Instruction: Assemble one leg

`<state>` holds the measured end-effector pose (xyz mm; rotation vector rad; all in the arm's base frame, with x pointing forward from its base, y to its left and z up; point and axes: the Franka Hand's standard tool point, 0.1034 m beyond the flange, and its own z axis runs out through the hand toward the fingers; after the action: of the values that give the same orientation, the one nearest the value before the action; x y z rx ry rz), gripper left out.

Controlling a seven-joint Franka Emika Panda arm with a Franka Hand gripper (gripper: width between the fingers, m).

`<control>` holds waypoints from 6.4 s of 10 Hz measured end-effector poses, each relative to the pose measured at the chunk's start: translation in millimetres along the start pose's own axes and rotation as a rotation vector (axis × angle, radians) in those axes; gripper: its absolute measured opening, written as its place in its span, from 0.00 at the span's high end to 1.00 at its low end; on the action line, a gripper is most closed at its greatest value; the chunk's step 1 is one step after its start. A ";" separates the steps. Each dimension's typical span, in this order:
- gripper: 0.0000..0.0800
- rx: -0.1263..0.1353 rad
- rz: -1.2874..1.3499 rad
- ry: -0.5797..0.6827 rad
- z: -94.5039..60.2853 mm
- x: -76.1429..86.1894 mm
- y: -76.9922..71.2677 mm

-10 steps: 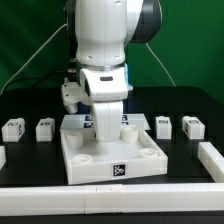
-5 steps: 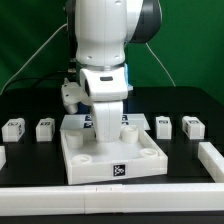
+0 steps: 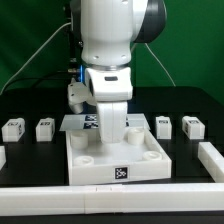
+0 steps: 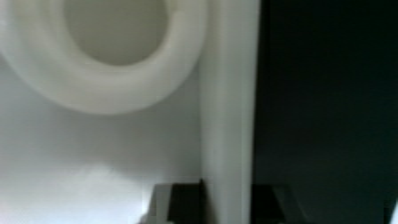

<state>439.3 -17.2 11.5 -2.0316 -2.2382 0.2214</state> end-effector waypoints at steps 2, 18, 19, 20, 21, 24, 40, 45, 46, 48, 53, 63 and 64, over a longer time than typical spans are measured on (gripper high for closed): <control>0.90 -0.009 0.014 0.004 -0.4 7.7 12.9; 0.89 0.013 0.059 0.010 -8.1 58.0 61.9; 0.62 0.009 0.059 0.010 -9.6 57.9 63.4; 0.40 0.005 0.059 0.010 -11.2 57.7 65.4; 0.26 0.002 0.061 0.009 -12.6 58.0 67.1; 0.19 -0.004 0.091 0.008 -13.4 60.7 66.7; 0.19 -0.014 0.905 0.002 -50.7 66.2 7.0; 0.19 0.043 1.673 0.041 -49.0 110.2 3.5; 0.19 0.043 1.680 0.042 -49.5 118.5 4.0; 0.19 0.043 1.675 0.050 -51.6 137.8 6.9; 0.19 0.034 1.633 0.066 -50.9 173.3 18.1; 0.19 0.536 1.511 -0.494 -40.3 185.1 2.3; 0.19 0.539 1.513 -0.493 -37.5 184.8 6.1</control>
Offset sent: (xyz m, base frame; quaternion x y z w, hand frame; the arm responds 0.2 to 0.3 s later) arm 0.0331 0.0277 -0.0085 0.0030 -0.0003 0.0057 1.0000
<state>433.8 168.5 44.3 -2.8892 -0.1203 1.2928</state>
